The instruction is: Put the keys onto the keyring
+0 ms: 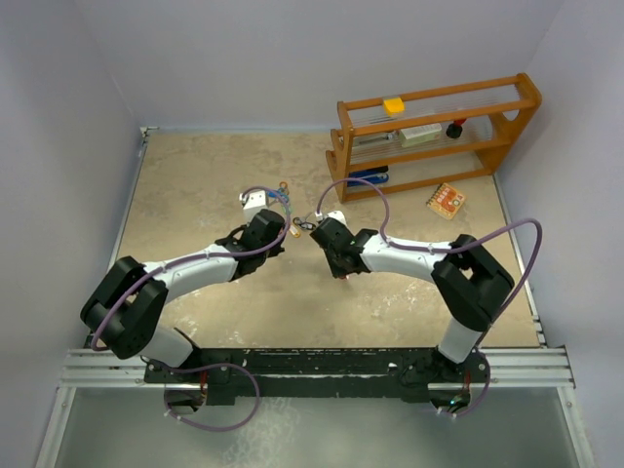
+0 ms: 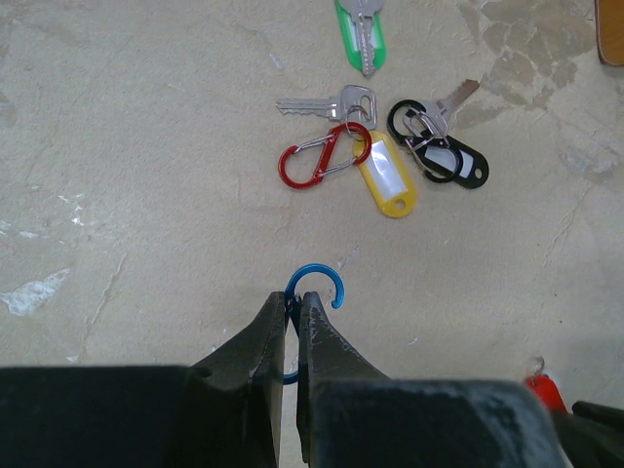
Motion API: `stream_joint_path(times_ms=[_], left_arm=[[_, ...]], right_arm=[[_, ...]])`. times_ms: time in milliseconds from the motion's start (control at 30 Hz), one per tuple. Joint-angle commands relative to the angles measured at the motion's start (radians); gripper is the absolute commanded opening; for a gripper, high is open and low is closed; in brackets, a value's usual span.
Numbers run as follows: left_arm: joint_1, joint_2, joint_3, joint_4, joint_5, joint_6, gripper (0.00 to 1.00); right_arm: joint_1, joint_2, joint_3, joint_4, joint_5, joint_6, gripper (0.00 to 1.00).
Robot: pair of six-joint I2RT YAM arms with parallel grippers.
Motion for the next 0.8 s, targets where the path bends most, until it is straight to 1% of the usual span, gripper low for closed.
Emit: stream_joint_path(times_ms=[0,200,300,533,633,767], left_arm=[[0.011,-0.022,-0.006,0.034,-0.005,0.012,0.0],[0.014,-0.024,-0.009,0.036,-0.006,0.014,0.0],[0.014,-0.021,-0.009,0.038,-0.002,0.015,0.0],[0.017,-0.016,0.001,0.04,0.004,0.017,0.0],[0.017,-0.017,0.006,0.04,0.007,0.017,0.0],[0.016,-0.022,0.01,0.039,0.009,0.018,0.0]], right_arm=[[0.0,0.046,0.064,-0.027,0.144,-0.055,0.07],[0.001,0.037,0.087,-0.011,0.158,-0.071,0.02],[0.002,0.015,0.076,-0.006,0.15,-0.066,0.02],[0.001,-0.077,0.039,0.068,0.094,-0.099,0.23],[0.0,-0.068,0.06,0.067,0.078,-0.109,0.27],[0.001,-0.013,0.102,0.073,0.058,-0.122,0.3]])
